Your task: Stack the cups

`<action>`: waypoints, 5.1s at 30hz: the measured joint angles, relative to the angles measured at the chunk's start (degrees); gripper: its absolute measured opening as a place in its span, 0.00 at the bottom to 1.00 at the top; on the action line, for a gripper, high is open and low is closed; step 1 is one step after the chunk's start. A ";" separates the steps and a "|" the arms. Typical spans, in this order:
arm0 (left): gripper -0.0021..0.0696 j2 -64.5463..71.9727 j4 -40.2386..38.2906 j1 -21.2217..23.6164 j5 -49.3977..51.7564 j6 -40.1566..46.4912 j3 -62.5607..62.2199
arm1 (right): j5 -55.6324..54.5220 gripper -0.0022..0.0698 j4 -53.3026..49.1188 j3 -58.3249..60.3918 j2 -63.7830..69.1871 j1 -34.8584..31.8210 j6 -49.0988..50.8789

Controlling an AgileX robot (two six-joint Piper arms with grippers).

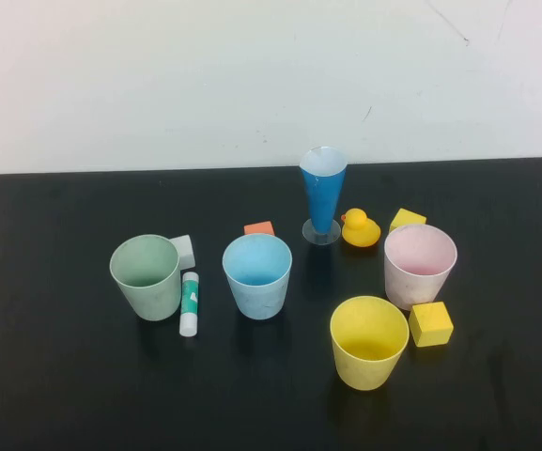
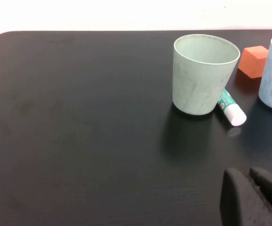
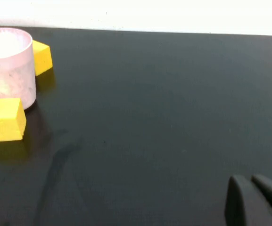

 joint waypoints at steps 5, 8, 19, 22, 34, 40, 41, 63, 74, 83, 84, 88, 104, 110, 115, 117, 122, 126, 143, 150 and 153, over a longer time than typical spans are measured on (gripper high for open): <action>0.03 0.00 0.00 0.00 0.00 0.00 0.00 | 0.00 0.03 0.00 0.00 0.00 0.00 0.00; 0.03 0.00 0.00 0.00 0.00 0.00 0.00 | 0.00 0.03 0.00 0.00 0.00 0.00 0.00; 0.03 0.00 0.65 0.00 0.00 1.15 0.00 | 0.00 0.03 0.00 0.00 0.00 0.00 -0.43; 0.03 0.00 0.65 0.00 0.00 1.22 0.00 | 0.00 0.03 0.00 0.00 0.00 0.00 -0.43; 0.03 0.00 1.21 0.00 0.00 1.36 -0.10 | 0.00 0.03 0.00 0.00 0.00 0.00 -0.43; 0.03 0.00 1.25 0.00 0.00 1.36 -0.10 | 0.00 0.03 0.00 0.00 0.00 0.00 -1.41; 0.03 0.00 1.38 0.00 -0.33 1.36 -0.10 | 0.00 0.03 0.00 0.00 0.00 0.00 -1.52; 0.03 0.00 5.92 0.00 -56.82 1.62 0.09 | -58.65 0.03 1.96 0.39 0.00 0.00 -8.97; 0.03 0.00 -1.90 0.00 -48.69 1.62 -1.95 | -28.93 0.03 5.42 -9.89 0.00 0.00 -16.41; 0.03 10.57 -7.66 0.00 -8.32 5.50 -21.47 | 5.37 0.03 5.56 -25.22 14.26 0.00 -23.23; 0.03 13.01 -7.35 0.00 -5.28 5.79 -22.93 | 6.83 0.03 5.56 -25.31 16.55 0.00 -24.34; 0.03 26.51 -6.92 0.00 6.97 7.42 -29.21 | 8.46 0.03 5.58 -25.31 24.23 0.00 -26.36; 0.69 68.54 -11.96 0.00 11.06 12.71 -52.10 | 6.39 0.03 10.21 -25.31 34.82 0.00 -26.89; 0.75 80.51 -9.93 0.00 7.13 16.70 -57.14 | 6.39 0.03 10.82 -25.31 34.82 0.00 -26.89; 0.75 89.79 -9.57 0.00 2.21 17.33 -58.44 | 6.28 0.03 11.90 -25.31 34.82 0.00 -26.97; 0.75 92.85 -9.39 0.00 0.56 17.63 -58.80 | 6.33 0.03 12.14 -25.31 34.82 0.00 -26.97; 0.75 99.20 -9.29 0.00 -3.50 17.76 -58.88 | 6.33 0.03 12.39 -25.31 34.82 0.00 -26.97; 0.50 101.45 -9.25 0.00 -3.69 17.85 -58.88 | 6.33 0.03 12.39 -25.31 34.82 0.00 -26.97; 0.05 89.56 -20.12 -2.45 12.79 21.01 -72.94 | 6.25 0.03 12.39 -25.31 34.82 0.00 -28.61; 0.05 92.19 -23.10 -8.85 14.90 24.76 -73.30 | 6.20 0.03 12.68 -25.31 34.82 0.00 -28.61; 0.05 94.31 -22.98 -9.44 14.78 25.14 -73.30 | 6.20 0.03 12.74 -25.31 34.82 0.00 -28.61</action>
